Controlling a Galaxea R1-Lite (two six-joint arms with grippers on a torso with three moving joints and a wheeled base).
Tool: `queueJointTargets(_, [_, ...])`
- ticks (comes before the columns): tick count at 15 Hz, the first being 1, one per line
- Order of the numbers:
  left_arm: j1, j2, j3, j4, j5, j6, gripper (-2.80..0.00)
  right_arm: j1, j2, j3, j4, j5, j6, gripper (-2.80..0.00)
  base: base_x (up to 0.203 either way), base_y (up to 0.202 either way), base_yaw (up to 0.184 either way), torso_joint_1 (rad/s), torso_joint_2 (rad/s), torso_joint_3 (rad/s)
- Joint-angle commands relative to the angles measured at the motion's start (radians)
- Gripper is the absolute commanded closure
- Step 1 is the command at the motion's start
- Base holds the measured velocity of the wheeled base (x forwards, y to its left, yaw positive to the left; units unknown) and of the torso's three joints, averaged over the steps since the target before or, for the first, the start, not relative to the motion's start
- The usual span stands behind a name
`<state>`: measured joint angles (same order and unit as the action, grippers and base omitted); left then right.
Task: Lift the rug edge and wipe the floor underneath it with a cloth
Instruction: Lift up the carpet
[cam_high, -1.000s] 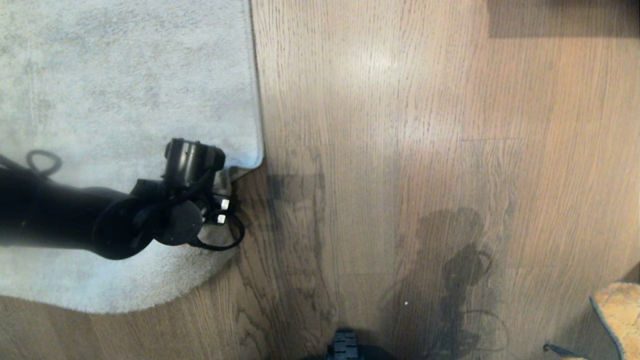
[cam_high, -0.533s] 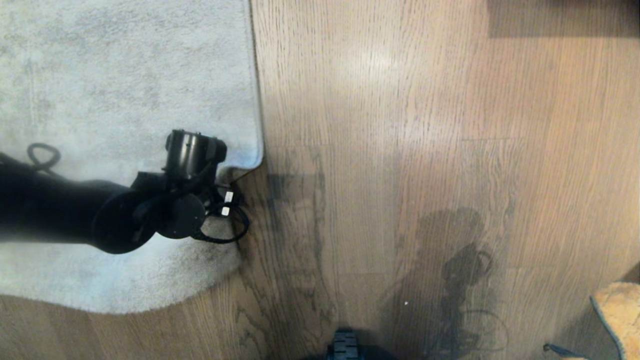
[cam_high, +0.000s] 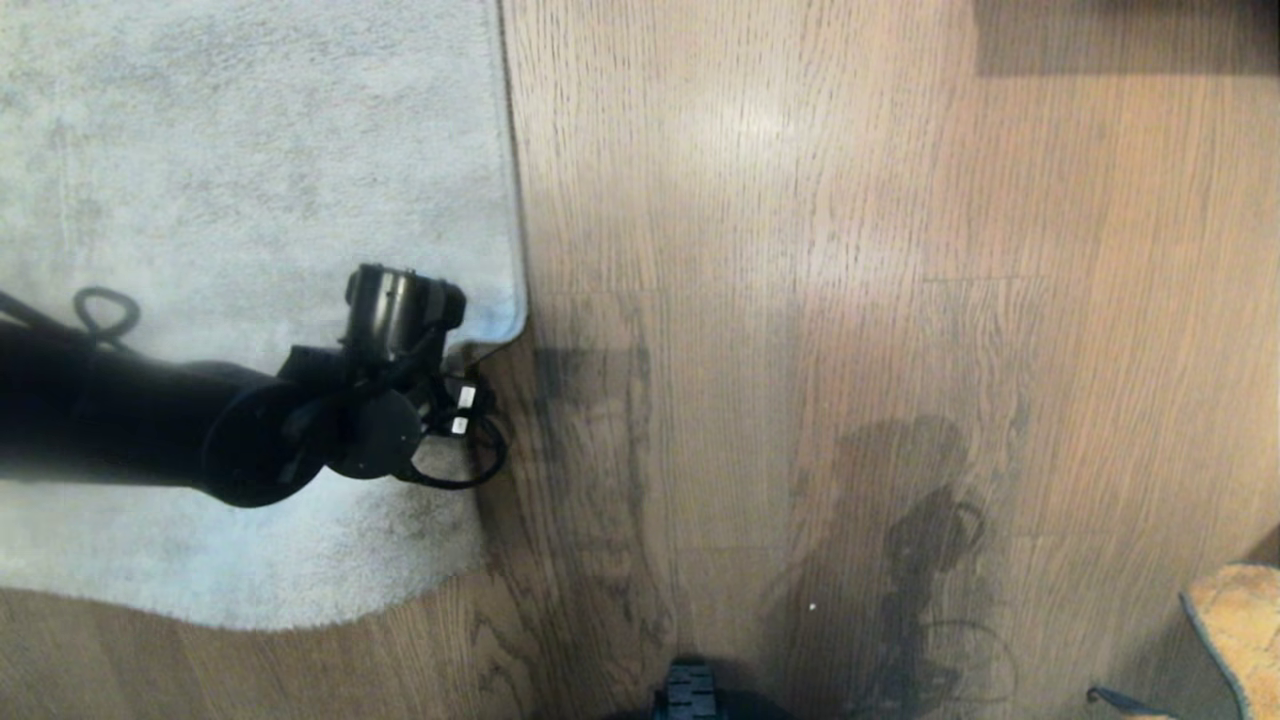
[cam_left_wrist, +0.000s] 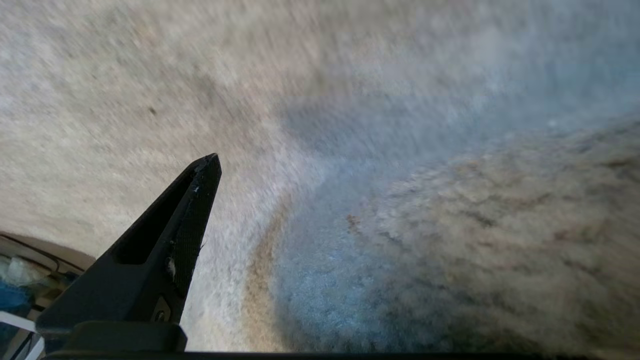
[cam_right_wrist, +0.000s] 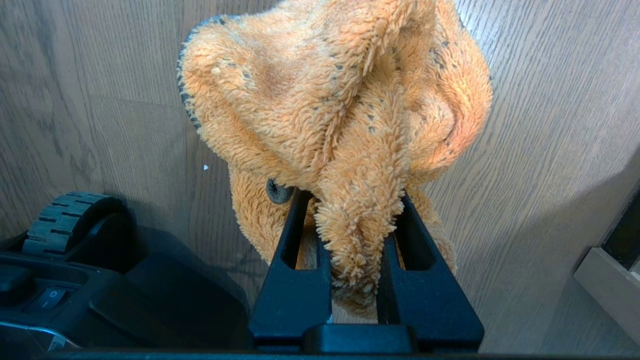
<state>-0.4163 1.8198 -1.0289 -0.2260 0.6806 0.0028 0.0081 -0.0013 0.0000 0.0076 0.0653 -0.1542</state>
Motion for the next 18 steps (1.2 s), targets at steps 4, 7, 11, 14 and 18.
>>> queueJointTargets(4, [-0.043, -0.039, 0.104, 0.0, 0.006, 0.0, -2.8, 0.0, 0.001, 0.0, 0.0, 0.001, -0.001, 0.0, 0.0, 0.0, 0.0, 0.0, 0.0, 0.0])
queueJointTargets(7, [-0.058, -0.045, 0.175, -0.005, 0.008, 0.002, -2.8, 0.0, 0.001, 0.0, 0.0, 0.002, -0.002, 0.0, 0.0, 0.0, 0.0, 0.0, 0.0, 0.0])
queueJointTargets(11, [-0.068, -0.052, 0.237, -0.009, 0.009, 0.006, -2.8, 0.0, 0.001, 0.0, 0.0, 0.001, -0.001, 0.0, 0.0, 0.0, 0.0, 0.0, 0.0, 0.0])
queueJointTargets(14, [-0.098, -0.053, 0.247, -0.01, 0.011, 0.005, -2.8, 0.001, 0.001, 0.0, 0.0, 0.001, -0.002, 0.0, 0.0, 0.0, 0.0, 0.0, 0.0, 0.0])
queueJointTargets(18, [-0.165, -0.053, 0.239, -0.009, 0.017, 0.004, -2.8, 0.001, 0.001, 0.0, 0.0, 0.002, -0.002, 0.0, 0.0, 0.0, 0.0, 0.0, 0.0, 0.0])
